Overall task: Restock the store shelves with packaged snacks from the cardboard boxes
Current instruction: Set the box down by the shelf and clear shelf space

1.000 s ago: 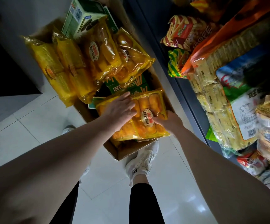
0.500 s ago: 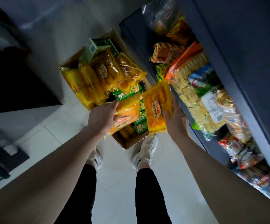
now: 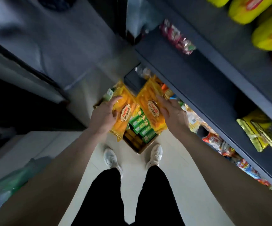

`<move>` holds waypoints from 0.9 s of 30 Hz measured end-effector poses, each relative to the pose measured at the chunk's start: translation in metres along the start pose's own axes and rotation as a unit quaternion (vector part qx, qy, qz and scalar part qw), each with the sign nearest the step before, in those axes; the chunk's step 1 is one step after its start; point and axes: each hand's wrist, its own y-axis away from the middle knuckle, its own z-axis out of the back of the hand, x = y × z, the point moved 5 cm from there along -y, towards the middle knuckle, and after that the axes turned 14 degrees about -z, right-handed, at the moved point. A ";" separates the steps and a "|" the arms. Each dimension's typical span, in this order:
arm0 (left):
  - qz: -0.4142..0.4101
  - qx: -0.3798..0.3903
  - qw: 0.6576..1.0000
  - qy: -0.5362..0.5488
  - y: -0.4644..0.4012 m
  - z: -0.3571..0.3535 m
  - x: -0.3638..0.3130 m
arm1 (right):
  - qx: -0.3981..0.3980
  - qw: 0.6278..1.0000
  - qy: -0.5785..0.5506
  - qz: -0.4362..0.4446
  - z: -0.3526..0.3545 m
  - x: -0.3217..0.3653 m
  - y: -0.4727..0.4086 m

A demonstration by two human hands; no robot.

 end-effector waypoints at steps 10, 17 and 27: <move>-0.088 -0.127 0.988 0.016 -0.007 0.202 -0.076 | -0.197 0.971 0.046 0.123 0.175 0.084 0.037; -0.140 -0.240 0.960 0.003 -0.025 0.337 -0.133 | -0.270 0.946 0.067 0.166 0.277 0.143 0.052; -0.221 -0.367 0.904 0.004 -0.042 0.499 -0.222 | -0.324 0.927 0.025 0.187 0.472 0.205 0.072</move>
